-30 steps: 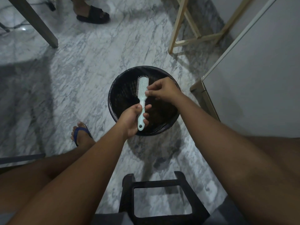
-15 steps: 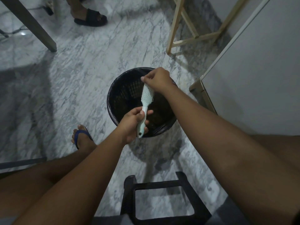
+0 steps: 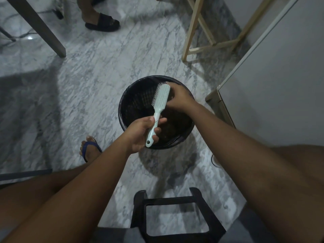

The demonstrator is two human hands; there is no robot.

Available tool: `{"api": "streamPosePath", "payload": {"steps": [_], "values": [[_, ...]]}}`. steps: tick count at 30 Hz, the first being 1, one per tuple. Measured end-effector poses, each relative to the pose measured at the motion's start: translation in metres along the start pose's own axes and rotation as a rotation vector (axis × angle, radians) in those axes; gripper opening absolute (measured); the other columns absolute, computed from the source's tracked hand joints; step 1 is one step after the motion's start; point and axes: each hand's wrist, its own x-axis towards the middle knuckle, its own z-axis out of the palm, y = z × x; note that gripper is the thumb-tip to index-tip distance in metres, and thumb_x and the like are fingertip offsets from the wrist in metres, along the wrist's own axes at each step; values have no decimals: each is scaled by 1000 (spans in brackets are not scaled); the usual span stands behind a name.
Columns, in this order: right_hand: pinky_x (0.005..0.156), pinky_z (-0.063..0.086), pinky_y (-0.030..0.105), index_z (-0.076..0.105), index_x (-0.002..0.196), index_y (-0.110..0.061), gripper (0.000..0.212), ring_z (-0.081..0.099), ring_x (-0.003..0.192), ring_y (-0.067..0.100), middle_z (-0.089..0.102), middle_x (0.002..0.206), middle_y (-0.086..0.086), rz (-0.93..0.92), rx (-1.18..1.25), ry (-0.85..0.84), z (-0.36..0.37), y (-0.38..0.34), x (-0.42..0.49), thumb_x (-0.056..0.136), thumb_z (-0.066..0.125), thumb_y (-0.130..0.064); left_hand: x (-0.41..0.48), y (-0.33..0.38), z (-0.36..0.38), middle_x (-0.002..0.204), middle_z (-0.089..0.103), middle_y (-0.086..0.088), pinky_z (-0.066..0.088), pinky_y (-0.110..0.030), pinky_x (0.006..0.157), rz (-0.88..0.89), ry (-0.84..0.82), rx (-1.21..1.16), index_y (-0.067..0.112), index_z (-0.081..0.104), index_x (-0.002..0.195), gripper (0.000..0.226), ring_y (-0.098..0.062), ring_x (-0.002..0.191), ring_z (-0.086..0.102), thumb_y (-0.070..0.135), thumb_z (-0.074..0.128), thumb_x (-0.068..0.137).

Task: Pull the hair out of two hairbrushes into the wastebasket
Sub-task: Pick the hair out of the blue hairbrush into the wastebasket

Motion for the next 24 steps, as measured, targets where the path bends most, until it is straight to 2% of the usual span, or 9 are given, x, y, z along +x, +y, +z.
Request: {"api": "streamPosePath", "payload": {"steps": [2,4,7,10,13,16,18,20,24], "values": [[88,58,37,75,107,-17,28,71,96,14,77,100,3,6,2,160,-4,-7,5,80,72,-22,-2,2,1,110,75,-5,46,-22,48,15,-28,12,4,54,133,31,-10,62,51,12,38,106],[74,61,39,76,95,-7,20,73,77,22,76,83,13,98,75,238,-10,-14,8,92,61,-20,-5,5,0,111,74,-4,46,-22,49,52,-43,8,4,53,135,33,-10,62,51,11,38,106],[55,54,31,67,103,8,35,63,52,18,68,68,12,279,326,143,-7,-18,0,105,48,-21,-7,8,-2,108,76,-3,46,-22,48,109,-11,-41,3,52,135,33,-9,61,52,13,39,107],[61,52,32,55,127,2,29,63,63,20,71,87,14,386,150,-88,3,-11,-15,105,42,-13,-8,11,-4,113,76,-4,47,-23,49,136,25,-71,4,52,135,33,-10,63,53,15,40,107],[84,55,32,32,152,-21,74,67,88,20,63,124,7,134,-60,-126,11,-1,-25,88,68,-6,-8,8,-4,113,75,-6,46,-24,49,120,65,-56,3,53,133,31,-10,63,53,15,41,106],[81,53,17,24,156,-25,104,66,90,13,56,129,-3,-41,21,23,16,-8,-27,72,85,-13,-10,0,-3,116,73,-8,46,-24,49,74,99,23,2,52,134,32,-10,61,53,15,41,107],[75,53,10,43,147,-17,87,68,86,14,64,125,-2,-91,23,115,14,-13,-24,71,86,-15,-12,-4,-3,120,71,-10,46,-25,49,57,104,50,2,51,134,32,-10,62,53,14,41,107],[77,56,15,64,130,-13,58,72,82,17,73,113,1,-91,28,187,9,-15,-23,76,82,-13,-14,-6,-2,120,70,-10,45,-24,48,57,102,50,1,52,132,31,-10,61,51,13,40,107],[80,56,14,74,115,-10,26,73,80,9,77,103,5,-22,58,275,2,-16,-20,90,69,-10,-17,-6,-4,120,71,-10,45,-23,48,75,90,13,2,52,132,30,-10,62,51,13,40,107]]}}
